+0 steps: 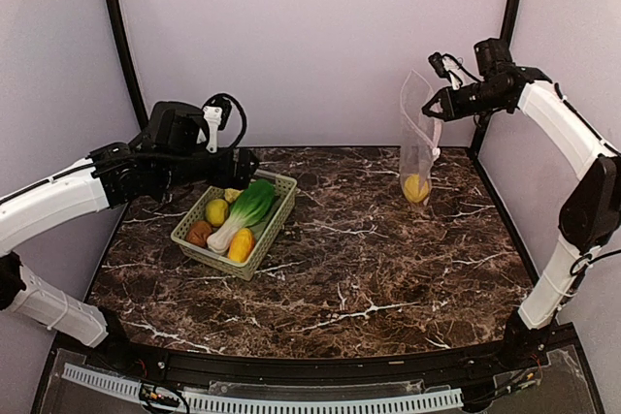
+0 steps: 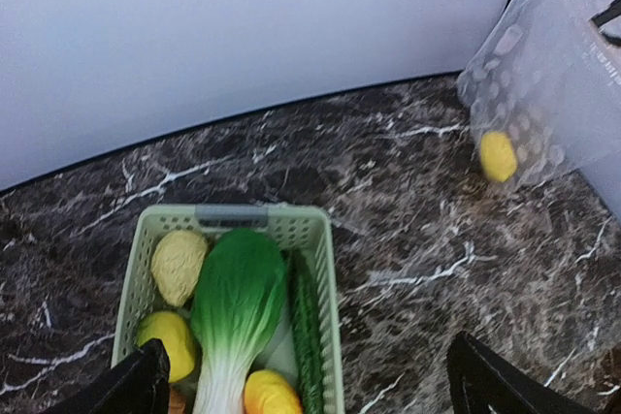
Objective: Place the food in the zip-top bag and seal the zipper
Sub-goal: Adjust the zipper food storage bag at the center of the board, then pick up the fake fruit from the bin.
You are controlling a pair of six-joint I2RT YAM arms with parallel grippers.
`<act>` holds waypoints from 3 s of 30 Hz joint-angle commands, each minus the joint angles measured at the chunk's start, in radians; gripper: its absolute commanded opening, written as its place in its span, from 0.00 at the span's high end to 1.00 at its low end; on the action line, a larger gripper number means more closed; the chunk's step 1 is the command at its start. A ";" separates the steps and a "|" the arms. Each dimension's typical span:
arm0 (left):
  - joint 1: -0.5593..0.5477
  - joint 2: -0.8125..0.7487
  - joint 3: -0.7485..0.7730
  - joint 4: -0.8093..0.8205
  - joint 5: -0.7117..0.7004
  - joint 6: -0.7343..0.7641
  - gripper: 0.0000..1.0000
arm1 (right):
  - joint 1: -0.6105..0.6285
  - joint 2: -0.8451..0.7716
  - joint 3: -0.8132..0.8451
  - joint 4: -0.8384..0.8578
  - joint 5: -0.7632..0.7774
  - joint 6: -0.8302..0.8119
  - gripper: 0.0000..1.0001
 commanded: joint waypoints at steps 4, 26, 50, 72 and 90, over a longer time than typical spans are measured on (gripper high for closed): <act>0.078 -0.014 -0.085 -0.285 -0.022 -0.028 0.01 | -0.012 0.013 0.082 -0.088 0.153 -0.095 1.00; 0.148 0.290 -0.106 -0.291 0.253 -0.152 0.36 | -0.010 -0.049 -0.070 -0.070 0.038 -0.191 1.00; 0.148 0.453 -0.063 -0.266 0.320 -0.187 0.45 | -0.113 -0.071 0.060 -0.036 0.250 -0.189 1.00; 0.147 0.332 -0.028 -0.265 0.257 -0.130 0.71 | 0.089 -0.018 -0.171 0.004 -0.046 -0.133 1.00; 0.044 0.129 -0.027 0.038 0.257 0.062 0.81 | 0.216 0.063 -0.111 -0.005 -0.047 -0.113 1.00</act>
